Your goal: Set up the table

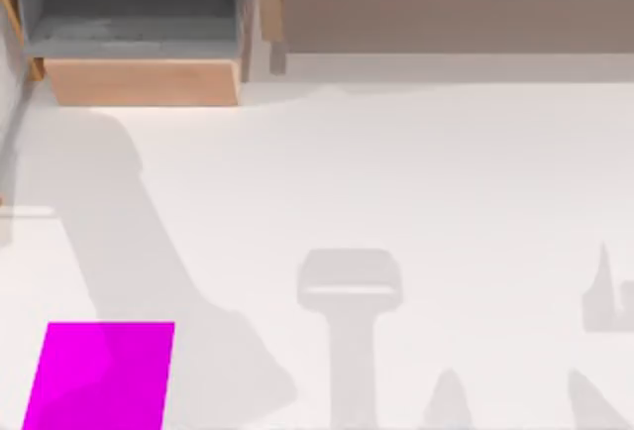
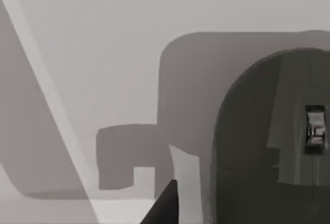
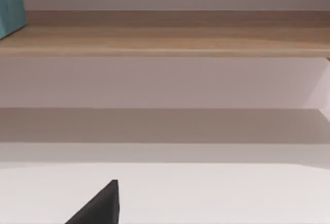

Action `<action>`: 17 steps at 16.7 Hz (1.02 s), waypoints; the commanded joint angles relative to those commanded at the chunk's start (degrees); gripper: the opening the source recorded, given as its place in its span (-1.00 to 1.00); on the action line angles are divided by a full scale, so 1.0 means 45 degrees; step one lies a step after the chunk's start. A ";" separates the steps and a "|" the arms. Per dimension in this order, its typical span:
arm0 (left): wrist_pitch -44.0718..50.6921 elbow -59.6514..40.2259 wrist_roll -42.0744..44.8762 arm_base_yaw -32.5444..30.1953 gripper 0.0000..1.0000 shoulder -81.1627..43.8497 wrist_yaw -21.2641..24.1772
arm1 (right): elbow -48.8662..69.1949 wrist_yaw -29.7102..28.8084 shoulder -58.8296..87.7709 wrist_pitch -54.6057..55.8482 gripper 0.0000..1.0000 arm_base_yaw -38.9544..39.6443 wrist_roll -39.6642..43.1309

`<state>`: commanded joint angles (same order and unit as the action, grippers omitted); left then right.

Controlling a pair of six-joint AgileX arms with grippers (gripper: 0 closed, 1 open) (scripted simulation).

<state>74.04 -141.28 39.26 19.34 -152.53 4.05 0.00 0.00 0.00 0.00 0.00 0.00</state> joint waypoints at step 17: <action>0.0042 -0.0025 -0.0018 0.0052 -1.00 0.0116 0.0015 | 0.0000 0.0000 0.0000 0.0000 1.00 0.0000 0.0000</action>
<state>74.23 -141.39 39.18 19.57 -152.01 4.12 0.00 0.00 0.00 0.00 0.00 0.00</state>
